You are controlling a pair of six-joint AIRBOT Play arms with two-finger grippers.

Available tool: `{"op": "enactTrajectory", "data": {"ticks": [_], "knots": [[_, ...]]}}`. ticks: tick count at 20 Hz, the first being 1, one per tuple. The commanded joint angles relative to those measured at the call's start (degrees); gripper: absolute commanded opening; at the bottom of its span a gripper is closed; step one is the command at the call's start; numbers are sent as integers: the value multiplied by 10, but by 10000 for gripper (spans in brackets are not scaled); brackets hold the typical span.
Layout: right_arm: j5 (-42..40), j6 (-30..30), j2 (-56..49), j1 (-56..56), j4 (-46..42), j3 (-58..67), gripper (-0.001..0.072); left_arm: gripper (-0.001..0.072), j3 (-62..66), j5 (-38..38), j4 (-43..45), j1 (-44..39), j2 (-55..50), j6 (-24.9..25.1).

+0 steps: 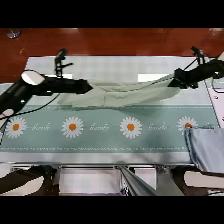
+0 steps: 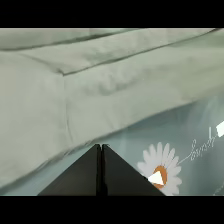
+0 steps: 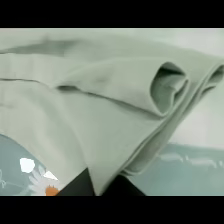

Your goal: Fold the shirts.

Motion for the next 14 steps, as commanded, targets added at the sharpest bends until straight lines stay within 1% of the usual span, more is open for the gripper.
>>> {"op": "enactTrajectory", "data": {"ticks": [1, 4, 5, 7, 10, 12, 14], "knots": [[-10, 18, 168, 1, -48, -99, 33, 18, 56, 82, 10, -122, -64, -41], [-9, 50, 296, 1, -63, -169, 34, 18, 163, 72, 10, -187, -163, -55], [-6, 59, 331, 1, -63, -183, 34, 18, 200, 61, 10, -204, -201, -76], [-1, 76, 378, 1, -63, -195, 34, 18, 274, 12, 9, -237, -273, -112], [3, 88, 400, 1, -63, -195, 34, 19, 352, -51, 7, -292, -359, -162], [1, 90, 397, 4, -62, -195, 34, 19, 376, -77, -10, -332, -392, -167], [-3, 90, 395, 3, -56, -195, 34, 19, 381, -77, -37, -367, -410, -167]]}}
